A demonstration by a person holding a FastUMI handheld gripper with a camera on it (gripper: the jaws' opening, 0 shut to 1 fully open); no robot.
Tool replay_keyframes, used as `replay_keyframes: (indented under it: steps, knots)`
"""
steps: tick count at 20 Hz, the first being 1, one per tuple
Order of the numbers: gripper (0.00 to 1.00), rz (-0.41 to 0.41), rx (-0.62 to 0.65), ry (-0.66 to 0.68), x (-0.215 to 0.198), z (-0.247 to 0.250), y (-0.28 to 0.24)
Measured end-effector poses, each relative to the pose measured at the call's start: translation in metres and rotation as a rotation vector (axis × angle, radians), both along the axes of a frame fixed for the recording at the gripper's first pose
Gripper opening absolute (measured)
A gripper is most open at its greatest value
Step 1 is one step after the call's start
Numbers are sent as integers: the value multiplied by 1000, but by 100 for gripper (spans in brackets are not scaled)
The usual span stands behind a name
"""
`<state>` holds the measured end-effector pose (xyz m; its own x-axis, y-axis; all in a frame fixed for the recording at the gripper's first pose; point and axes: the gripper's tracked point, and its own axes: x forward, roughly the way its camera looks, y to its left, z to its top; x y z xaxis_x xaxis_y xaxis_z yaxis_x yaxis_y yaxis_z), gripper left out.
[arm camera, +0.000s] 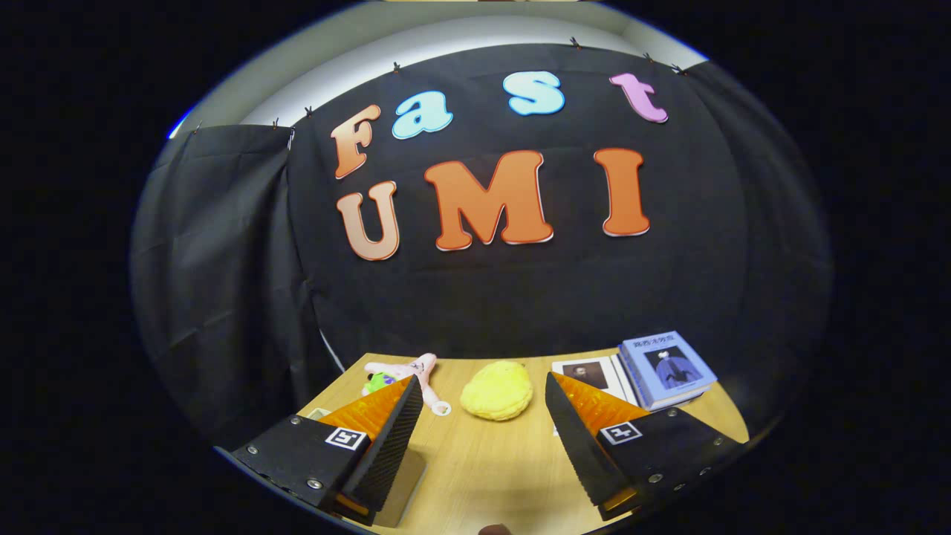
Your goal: Open the storage box then place both shoes into the box .Put the left shoe in first, then the right shoe, with the right side of both shoes facing outward in a uniform manner.
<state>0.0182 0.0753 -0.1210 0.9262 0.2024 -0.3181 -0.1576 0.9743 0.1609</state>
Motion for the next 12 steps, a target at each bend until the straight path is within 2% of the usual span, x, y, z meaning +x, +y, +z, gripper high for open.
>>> replay_keyframes:
  steps: [6,12]
  knots:
    - [99,-94,-54,-223,2,63,-62]
    - [98,-153,-85,-376,-5,105,-100]
